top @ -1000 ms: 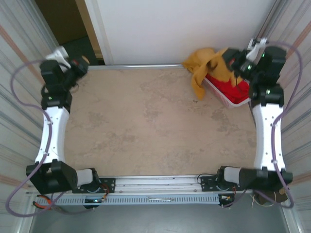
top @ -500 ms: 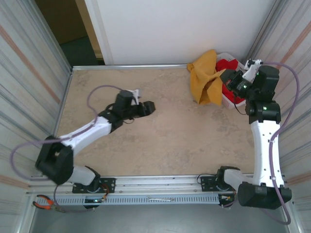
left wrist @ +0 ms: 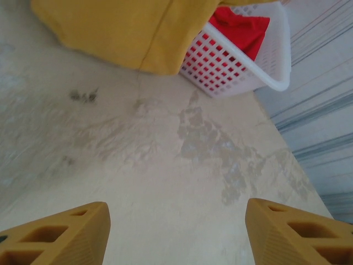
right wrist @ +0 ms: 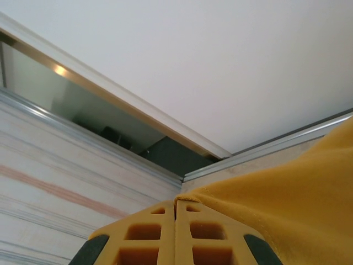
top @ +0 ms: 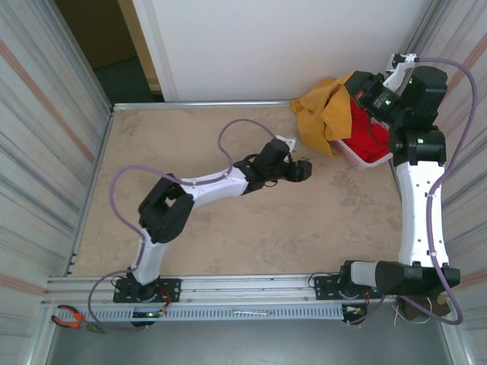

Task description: Fold the inside-out t-shirt

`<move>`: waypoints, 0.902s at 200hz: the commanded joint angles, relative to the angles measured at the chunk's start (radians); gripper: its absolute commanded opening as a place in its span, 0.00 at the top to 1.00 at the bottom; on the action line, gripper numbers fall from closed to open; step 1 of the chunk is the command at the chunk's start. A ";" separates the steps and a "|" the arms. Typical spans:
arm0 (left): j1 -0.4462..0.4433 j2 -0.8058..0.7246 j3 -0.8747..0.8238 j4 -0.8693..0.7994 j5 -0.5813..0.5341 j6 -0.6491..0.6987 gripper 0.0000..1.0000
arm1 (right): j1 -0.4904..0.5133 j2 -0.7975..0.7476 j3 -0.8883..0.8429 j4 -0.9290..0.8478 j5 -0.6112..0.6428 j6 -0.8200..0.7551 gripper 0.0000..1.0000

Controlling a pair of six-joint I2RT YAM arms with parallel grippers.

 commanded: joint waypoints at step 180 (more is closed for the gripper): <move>0.005 0.084 0.056 -0.039 -0.191 0.027 0.61 | 0.136 0.082 0.287 0.002 0.078 0.021 1.00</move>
